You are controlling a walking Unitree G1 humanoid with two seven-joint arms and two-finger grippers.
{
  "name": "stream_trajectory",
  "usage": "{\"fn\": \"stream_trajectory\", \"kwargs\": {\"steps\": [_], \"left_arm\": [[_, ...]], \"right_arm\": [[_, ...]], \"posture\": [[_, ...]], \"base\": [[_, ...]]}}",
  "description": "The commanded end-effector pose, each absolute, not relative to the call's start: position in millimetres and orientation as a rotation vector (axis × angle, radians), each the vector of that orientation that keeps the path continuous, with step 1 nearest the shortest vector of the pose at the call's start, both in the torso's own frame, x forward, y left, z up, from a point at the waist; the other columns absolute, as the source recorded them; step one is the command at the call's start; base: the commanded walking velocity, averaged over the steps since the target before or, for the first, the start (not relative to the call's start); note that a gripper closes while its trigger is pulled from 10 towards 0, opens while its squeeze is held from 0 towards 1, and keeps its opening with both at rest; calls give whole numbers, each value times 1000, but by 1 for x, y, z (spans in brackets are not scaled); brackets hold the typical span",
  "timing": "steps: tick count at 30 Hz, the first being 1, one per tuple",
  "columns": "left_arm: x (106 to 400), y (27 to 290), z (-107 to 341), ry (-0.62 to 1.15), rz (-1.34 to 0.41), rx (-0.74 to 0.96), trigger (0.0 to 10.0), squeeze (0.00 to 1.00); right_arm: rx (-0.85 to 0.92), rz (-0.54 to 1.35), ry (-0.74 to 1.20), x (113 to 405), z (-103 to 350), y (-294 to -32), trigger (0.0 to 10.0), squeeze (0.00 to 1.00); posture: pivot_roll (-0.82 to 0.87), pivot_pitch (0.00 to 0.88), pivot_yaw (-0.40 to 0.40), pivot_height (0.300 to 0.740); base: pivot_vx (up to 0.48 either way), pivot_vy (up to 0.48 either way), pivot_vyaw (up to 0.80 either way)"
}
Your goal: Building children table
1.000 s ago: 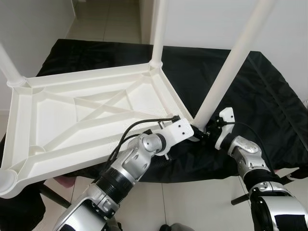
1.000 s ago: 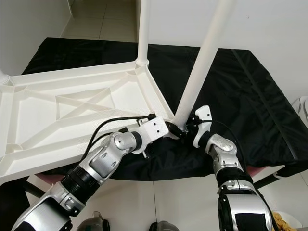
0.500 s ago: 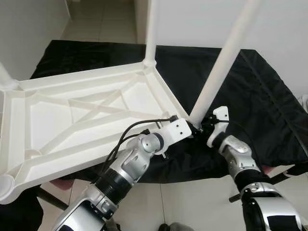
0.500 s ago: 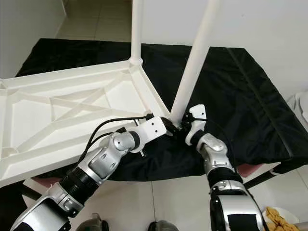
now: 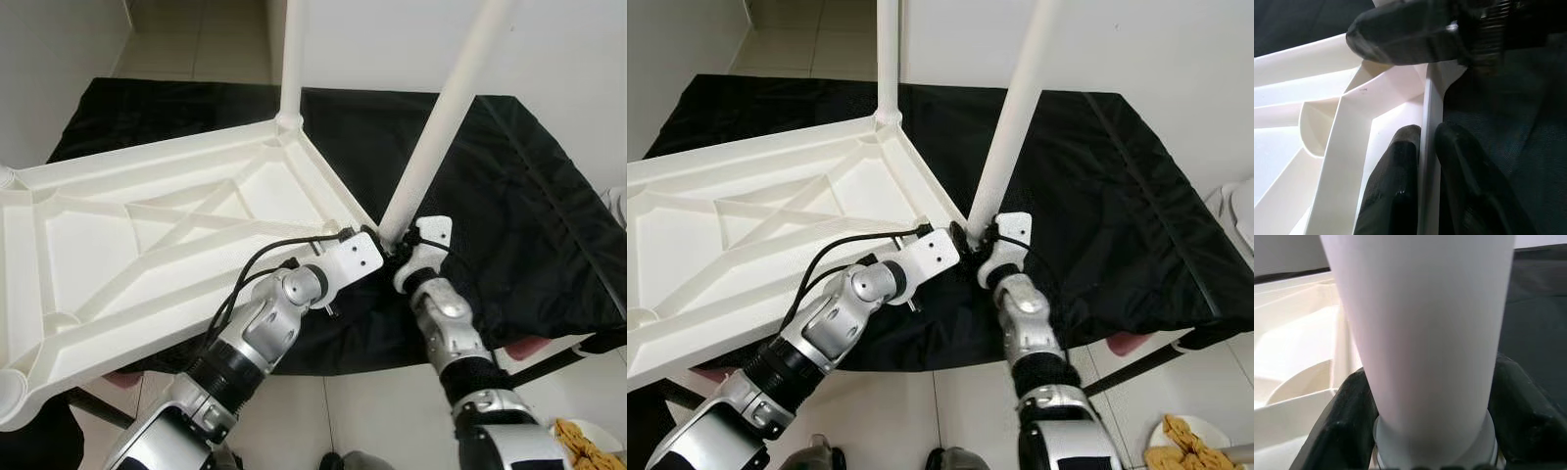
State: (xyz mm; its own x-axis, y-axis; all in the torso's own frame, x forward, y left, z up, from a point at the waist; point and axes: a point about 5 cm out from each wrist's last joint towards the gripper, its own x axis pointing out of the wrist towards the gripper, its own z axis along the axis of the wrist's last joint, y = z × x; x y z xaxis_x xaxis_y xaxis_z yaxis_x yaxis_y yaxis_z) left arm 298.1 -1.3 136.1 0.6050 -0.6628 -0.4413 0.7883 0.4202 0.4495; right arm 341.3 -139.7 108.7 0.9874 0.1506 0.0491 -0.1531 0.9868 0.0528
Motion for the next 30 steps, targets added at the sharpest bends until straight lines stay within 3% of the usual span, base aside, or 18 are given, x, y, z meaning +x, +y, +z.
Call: {"fn": "stream_trajectory", "kwargs": {"steps": [1, 5, 14, 15, 16, 17, 26, 27, 30], "left_arm": [[286, -5, 117, 287, -986, 676, 10000, 0], [286, -6, 117, 284, -989, 675, 10000, 0], [287, -6, 118, 278, -987, 677, 10000, 0], [288, -6, 118, 277, -984, 678, 10000, 0], [288, -6, 118, 277, -982, 678, 10000, 0], [288, -5, 118, 276, -982, 679, 10000, 0], [288, -7, 117, 272, -985, 680, 10000, 0], [287, -8, 117, 270, -988, 679, 10000, 0], [287, -8, 117, 270, -989, 679, 10000, 0]], "right_arm": [[67, -13, 48, 339, 94, -157, 0, 0], [66, -176, 87, 336, 91, -154, 0, 0], [28, -242, 105, 334, 92, -149, 0, 0], [13, -247, 109, 335, 92, -152, 10000, 0], [-6, -249, 109, 335, 92, -156, 10000, 86], [-12, -240, 107, 335, 92, -158, 10000, 1000], [-33, -159, 41, 340, 100, -173, 10000, 1000], [-17, -43, 8, 344, 107, -179, 10000, 1000], [-15, 4, 1, 346, 109, -181, 10000, 1000]], "posture": [[65, 74, -61, 740], [64, 63, -67, 740], [71, 47, -73, 740], [73, 40, -75, 740], [73, 40, -75, 740], [73, 40, -75, 740], [68, 27, -76, 740], [66, 25, -72, 740], [66, 25, -72, 740]], "base": [[0, 0, 0], [0, 0, 0], [0, 0, 0], [0, 0, 0], [0, 0, 0], [0, 0, 0], [0, 0, 0], [0, 0, 0], [0, 0, 0]]}}
